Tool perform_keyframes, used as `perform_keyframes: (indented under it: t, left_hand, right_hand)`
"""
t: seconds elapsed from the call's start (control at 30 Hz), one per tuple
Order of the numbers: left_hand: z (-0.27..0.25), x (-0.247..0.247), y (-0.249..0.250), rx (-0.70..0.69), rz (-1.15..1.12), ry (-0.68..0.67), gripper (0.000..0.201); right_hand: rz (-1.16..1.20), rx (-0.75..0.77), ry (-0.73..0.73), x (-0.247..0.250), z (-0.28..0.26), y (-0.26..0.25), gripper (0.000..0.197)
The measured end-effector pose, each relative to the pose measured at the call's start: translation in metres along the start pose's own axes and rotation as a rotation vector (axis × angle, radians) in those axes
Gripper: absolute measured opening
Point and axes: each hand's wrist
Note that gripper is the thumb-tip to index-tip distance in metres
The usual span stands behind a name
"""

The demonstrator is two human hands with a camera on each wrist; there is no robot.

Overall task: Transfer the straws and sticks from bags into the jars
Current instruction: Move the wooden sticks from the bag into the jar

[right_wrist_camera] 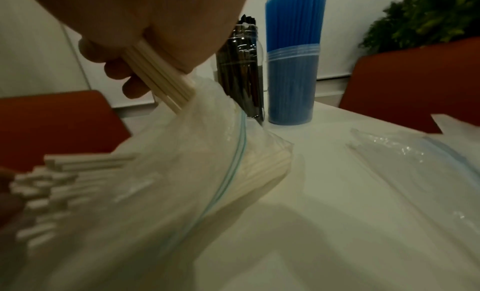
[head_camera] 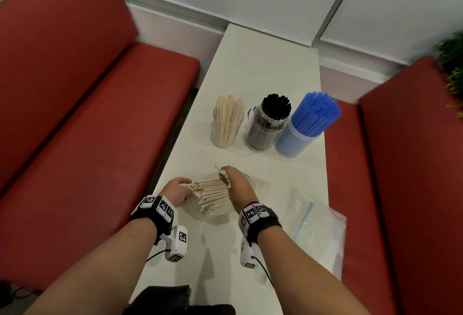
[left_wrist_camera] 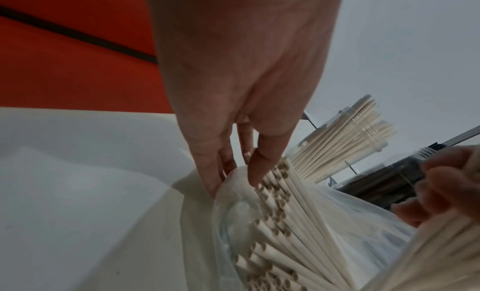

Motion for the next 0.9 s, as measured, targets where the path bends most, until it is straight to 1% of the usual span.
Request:
perform_keyframes:
  t: [0.03,0.13,0.2,0.27,0.3,0.37,0.4,0.43,0.47,0.5,0.53,0.57,0.6,0.63,0.67,0.7,0.73,0.83,0.9]
  left_hand:
    - [0.000,0.001,0.000,-0.001,-0.010,-0.014,0.044]
    - [-0.001,0.004,-0.001,0.010,-0.110,-0.042,0.040]
    - [-0.003,0.006,0.001,0.047,-0.161,-0.051,0.035]
    - [-0.005,0.010,0.003,0.057,-0.129,-0.026,0.030]
    - [-0.005,0.013,0.003,0.030,-0.074,0.032,0.029]
    - [-0.007,0.019,0.008,-0.066,0.067,0.269,0.026]
    - [-0.009,0.022,0.012,-0.118,0.078,0.367,0.026]
    - [-0.012,0.023,0.020,-0.167,0.030,0.391,0.025]
    - [-0.014,0.022,0.029,-0.207,-0.072,0.328,0.023]
    - [-0.016,0.018,0.040,-0.225,-0.191,0.194,0.021]
    - [-0.020,0.014,0.051,-0.220,-0.315,0.021,0.022]
    - [-0.024,0.009,0.062,-0.199,-0.439,-0.158,0.028]
    - [-0.030,0.004,0.073,-0.177,-0.548,-0.316,0.037]
    - [-0.035,0.000,0.082,-0.164,-0.645,-0.445,0.049]
    - [-0.040,-0.005,0.089,-0.171,-0.726,-0.539,0.058]
    - [-0.045,-0.009,0.095,-0.186,-0.788,-0.600,0.064]
    - [-0.050,-0.012,0.101,-0.198,-0.833,-0.633,0.066]
    - [-0.061,-0.020,0.112,-0.208,-0.860,-0.646,0.058]
    - [-0.066,-0.024,0.115,-0.209,-0.854,-0.651,0.049]
  right_hand:
    - [0.063,0.000,0.046,0.002,0.001,-0.003,0.042]
    - [0.301,-0.034,0.256,0.007,0.005,-0.012,0.019]
    - [0.293,0.002,0.349,0.014,0.008,-0.019,0.016]
    - [0.360,0.035,0.413,0.024,0.010,-0.026,0.008]
    - [0.418,0.047,0.453,0.030,0.011,-0.031,0.009]
    - [0.522,0.108,0.554,0.042,0.015,-0.045,0.012]
    - [0.584,0.153,0.601,0.048,0.016,-0.055,0.013]
    - [0.658,0.195,0.636,0.055,0.017,-0.066,0.013]
    - [0.745,0.225,0.659,0.062,0.018,-0.077,0.014]
    - [0.833,0.252,0.669,0.069,0.019,-0.088,0.014]
    - [0.913,0.276,0.667,0.075,0.020,-0.100,0.017]
    - [0.977,0.304,0.654,0.080,0.020,-0.111,0.019]
    - [1.009,0.331,0.639,0.083,0.020,-0.120,0.020]
    - [1.020,0.356,0.621,0.084,0.019,-0.127,0.018]
    - [1.018,0.369,0.604,0.083,0.017,-0.133,0.015]
    - [1.016,0.368,0.589,0.080,0.015,-0.137,0.012]
    - [1.007,0.352,0.577,0.077,0.012,-0.140,0.011]
    - [0.993,0.279,0.524,0.070,0.004,-0.139,0.013]
    - [1.011,0.267,0.490,0.071,0.002,-0.138,0.017]
Point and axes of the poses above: each hand's wrist, its own z-axis towards the middle knuckle, its own x-axis out of the back of the hand, y = z × x, and after that the axes turned 15 degrees about z, right-handed
